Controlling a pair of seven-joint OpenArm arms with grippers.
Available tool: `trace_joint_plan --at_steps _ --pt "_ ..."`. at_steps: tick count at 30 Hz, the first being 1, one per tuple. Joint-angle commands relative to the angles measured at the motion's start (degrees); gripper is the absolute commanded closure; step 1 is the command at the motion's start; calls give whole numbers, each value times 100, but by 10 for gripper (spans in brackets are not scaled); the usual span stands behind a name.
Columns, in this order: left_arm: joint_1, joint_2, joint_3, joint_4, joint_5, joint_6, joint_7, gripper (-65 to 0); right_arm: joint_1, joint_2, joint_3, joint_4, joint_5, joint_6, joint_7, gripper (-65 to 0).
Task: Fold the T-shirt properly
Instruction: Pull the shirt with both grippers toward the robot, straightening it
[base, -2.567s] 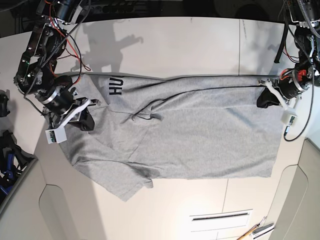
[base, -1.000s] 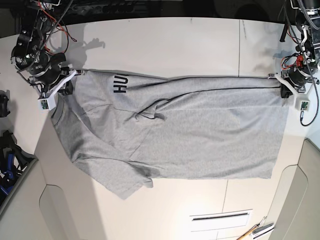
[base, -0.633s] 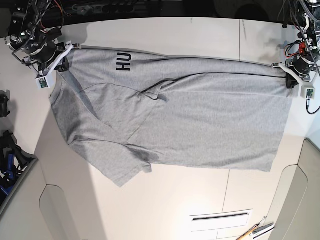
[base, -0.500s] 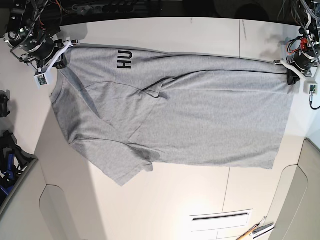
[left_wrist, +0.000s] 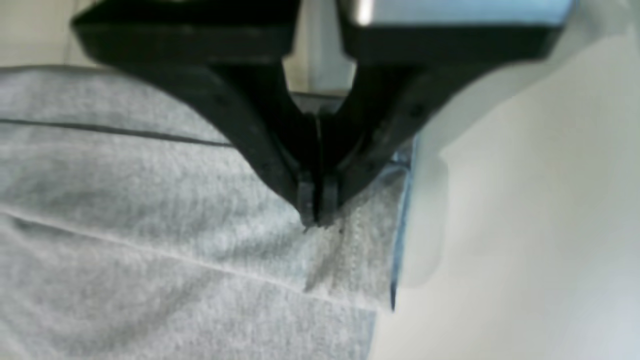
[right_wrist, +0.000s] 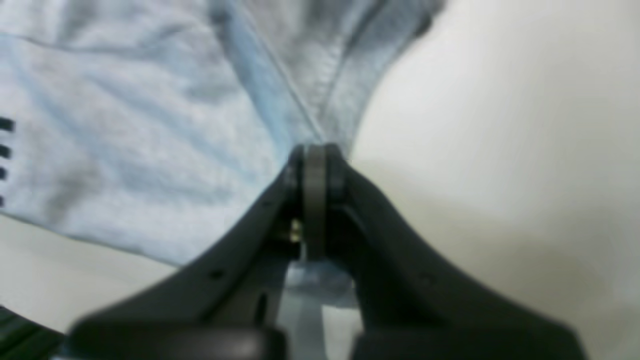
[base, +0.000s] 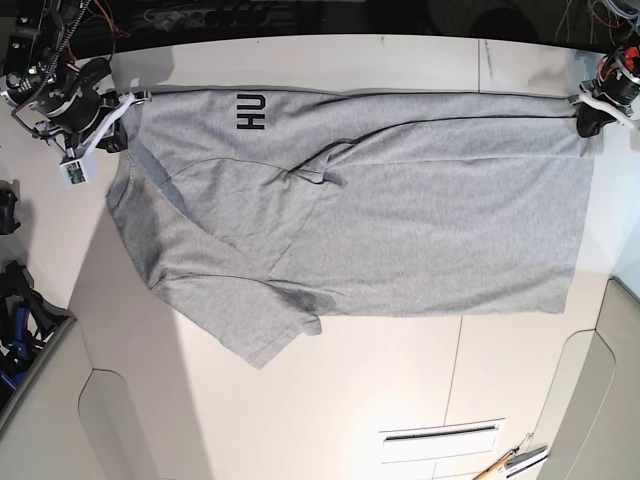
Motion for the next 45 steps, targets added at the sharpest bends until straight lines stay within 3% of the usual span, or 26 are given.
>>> trace_joint_plan --at_steps 1,9,19,28,33,41,45 --pt "195 66 79 -109 284 -15 850 0 42 50 28 107 70 -17 59 0" --pt "474 61 79 -109 155 -15 909 0 -59 50 28 107 129 -17 -455 0" --pt "522 59 79 -109 129 -79 1213 0 -463 50 81 120 63 -17 -448 0" --pt "828 59 -398 -109 39 -155 1207 0 -496 153 673 125 131 26 -444 0" --pt "841 57 -695 -109 -560 -459 1255 0 -496 341 741 125 437 24 -444 0" --pt "837 57 -726 -28 -1462 -578 1423 0 -470 339 741 127 496 22 -361 0" --pt "835 57 -726 363 -1593 -578 1423 0 -372 339 741 142 706 20 -363 0"
